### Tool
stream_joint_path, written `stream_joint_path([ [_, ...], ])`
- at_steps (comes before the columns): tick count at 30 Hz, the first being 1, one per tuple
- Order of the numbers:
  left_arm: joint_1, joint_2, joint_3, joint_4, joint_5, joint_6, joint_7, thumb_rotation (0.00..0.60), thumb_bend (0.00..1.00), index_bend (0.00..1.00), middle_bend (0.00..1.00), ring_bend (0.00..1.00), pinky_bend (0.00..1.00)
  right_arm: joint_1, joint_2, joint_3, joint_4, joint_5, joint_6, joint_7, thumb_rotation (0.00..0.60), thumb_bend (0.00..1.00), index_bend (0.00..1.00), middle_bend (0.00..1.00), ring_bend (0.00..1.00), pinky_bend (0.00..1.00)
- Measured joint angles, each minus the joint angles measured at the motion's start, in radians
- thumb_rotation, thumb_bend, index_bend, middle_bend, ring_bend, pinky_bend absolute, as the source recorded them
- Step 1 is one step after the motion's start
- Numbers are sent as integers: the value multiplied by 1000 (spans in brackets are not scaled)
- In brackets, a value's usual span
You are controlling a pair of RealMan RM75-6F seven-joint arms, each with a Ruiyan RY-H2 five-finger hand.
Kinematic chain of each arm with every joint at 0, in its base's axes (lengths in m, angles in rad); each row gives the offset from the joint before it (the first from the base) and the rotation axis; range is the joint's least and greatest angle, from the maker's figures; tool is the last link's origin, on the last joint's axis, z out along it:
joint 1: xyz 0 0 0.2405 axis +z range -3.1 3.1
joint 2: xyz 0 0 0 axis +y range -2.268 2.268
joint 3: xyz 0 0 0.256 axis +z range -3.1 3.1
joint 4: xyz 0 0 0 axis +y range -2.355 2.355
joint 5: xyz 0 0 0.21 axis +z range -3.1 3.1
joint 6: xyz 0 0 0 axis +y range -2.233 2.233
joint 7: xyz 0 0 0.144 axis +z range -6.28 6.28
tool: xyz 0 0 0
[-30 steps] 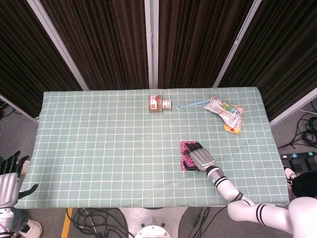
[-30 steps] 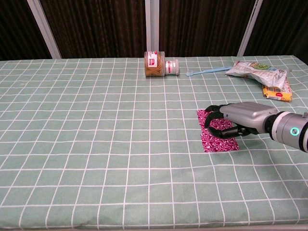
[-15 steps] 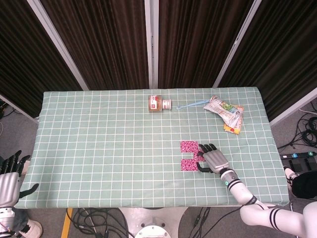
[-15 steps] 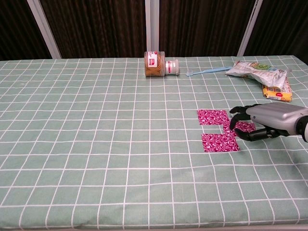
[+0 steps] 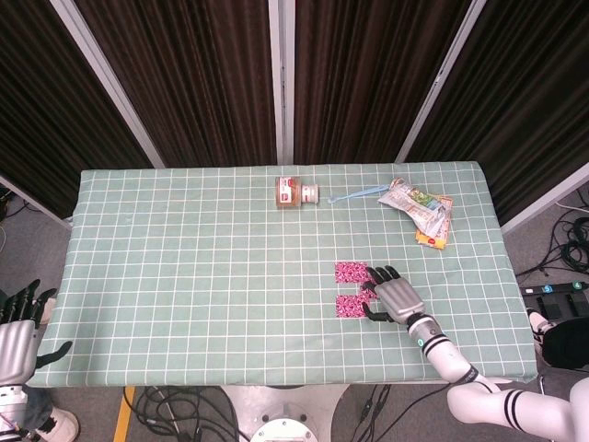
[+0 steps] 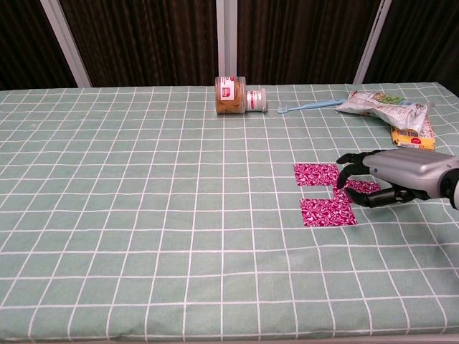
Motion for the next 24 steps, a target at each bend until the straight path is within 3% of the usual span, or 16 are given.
stream_joint_path([
  [8, 1, -2, 1, 2, -1, -2, -1, 600, 173, 225, 146, 106, 126, 5, -31, -3, 47, 19, -19, -9, 92, 456, 251, 2, 0, 0],
  [21, -5, -7, -1, 4, 2, -6, 0, 600, 173, 225, 146, 106, 126, -34, 33, -28, 18, 6, 13, 2, 96, 452, 251, 2, 0, 0],
  [24, -9, -8, -2, 4, 4, -8, 1, 600, 173, 225, 146, 106, 126, -44, 41, -19, 9, -12, 33, 43, 152, 363, 251, 3, 0, 0],
])
